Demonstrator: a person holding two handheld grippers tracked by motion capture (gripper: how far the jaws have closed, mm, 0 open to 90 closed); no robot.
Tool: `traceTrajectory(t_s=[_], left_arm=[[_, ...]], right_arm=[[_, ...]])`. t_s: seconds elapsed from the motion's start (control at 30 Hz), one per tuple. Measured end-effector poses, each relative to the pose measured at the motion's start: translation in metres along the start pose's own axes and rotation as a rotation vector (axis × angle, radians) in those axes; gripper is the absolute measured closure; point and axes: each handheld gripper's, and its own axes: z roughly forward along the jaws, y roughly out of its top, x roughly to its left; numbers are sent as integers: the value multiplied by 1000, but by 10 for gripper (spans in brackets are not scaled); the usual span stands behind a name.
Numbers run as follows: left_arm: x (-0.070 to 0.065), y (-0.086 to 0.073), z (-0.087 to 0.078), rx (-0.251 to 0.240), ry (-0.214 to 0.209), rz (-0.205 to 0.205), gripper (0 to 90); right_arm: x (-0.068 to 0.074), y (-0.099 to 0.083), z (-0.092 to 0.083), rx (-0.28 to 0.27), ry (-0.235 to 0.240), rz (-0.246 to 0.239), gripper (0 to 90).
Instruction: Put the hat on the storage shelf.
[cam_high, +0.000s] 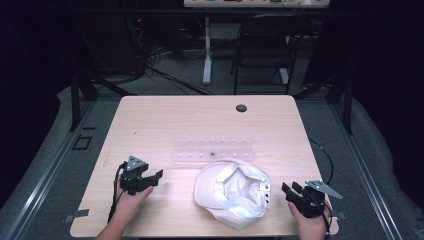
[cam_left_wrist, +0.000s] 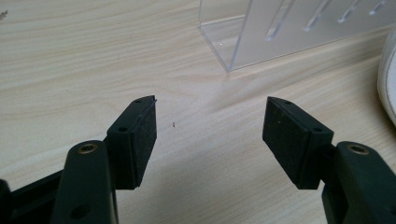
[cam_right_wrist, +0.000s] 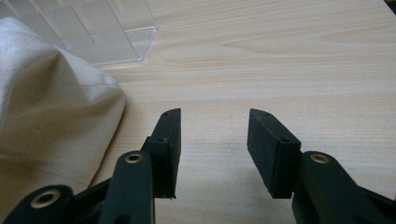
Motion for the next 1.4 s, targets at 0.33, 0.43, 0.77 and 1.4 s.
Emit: traceTrajectory(t_s=[0.33, 0.43, 0.77, 1.4], left_arm=[[-2, 1, -2, -20, -2, 1, 356], [-3, 1, -3, -28, -8, 6, 355], [-11, 2, -4, -25, -33, 50, 366], [-22, 1, -4, -15, -33, 95, 377]], right_arm=[[4, 1, -2, 1, -2, -11, 517], [4, 5, -6, -3, -5, -3, 509], [14, 25, -14, 79, 31, -15, 489], [31, 69, -28, 237, 150, 6, 494]])
